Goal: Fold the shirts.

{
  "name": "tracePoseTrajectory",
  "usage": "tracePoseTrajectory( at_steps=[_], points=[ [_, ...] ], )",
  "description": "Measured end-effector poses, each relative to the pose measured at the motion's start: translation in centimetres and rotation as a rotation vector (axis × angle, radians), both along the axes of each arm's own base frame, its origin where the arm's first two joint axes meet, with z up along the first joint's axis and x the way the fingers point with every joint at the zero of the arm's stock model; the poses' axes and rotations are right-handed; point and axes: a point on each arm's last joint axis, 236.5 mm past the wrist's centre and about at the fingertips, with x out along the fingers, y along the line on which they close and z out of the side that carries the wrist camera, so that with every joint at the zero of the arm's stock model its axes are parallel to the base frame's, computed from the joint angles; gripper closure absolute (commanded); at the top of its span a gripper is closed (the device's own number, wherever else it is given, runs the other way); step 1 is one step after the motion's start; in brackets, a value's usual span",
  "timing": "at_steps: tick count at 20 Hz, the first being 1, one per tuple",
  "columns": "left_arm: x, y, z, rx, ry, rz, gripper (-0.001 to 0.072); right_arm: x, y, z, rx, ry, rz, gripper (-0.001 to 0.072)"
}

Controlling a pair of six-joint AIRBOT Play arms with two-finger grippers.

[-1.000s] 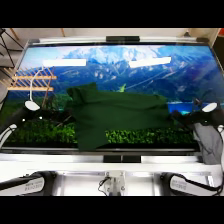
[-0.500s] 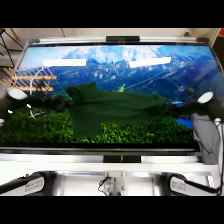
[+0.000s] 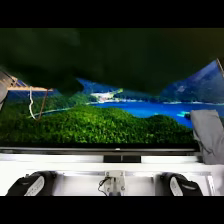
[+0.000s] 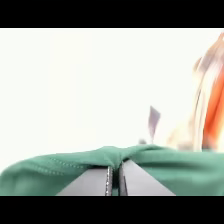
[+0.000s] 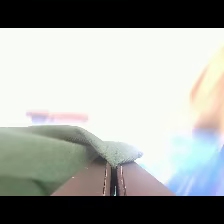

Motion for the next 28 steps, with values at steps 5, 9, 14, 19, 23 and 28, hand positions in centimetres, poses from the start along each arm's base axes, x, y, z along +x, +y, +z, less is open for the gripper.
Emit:
tracePoseTrajectory(
  at_steps=[5,9,14,19,23,28],
  points=[
    [-10.4,0.3,2.7,0.049,-0.138,0.095,0.0668,-9.5,1.6,4.7,-0.033,-0.166,-0.039,0.0634],
    [-9.9,1.8,-1.3,0.076,0.02,0.166,0.0667,-9.1,0.7,1.2,-0.029,-0.01,-0.069,0.0633],
    [-1.2,3.5,-13.3,0.084,0.435,0.173,0.0667,-1.4,-0.9,-10.8,0.046,0.451,-0.038,0.0634],
    [8.3,4.6,-32.8,0.046,0.921,0.141,0.0668,7.4,-2.6,-28.8,0.175,0.889,-0.014,0.0634],
    [14.6,5.0,-44.7,-0.031,1.104,0.155,0.0667,14.0,-2.1,-38.2,0.225,0.977,-0.003,0.0634],
    [23.7,4.3,-50.9,-0.17,1.102,0.175,0.0667,22.7,-0.1,-40.8,0.221,0.796,0.004,0.0634]
  ],
)
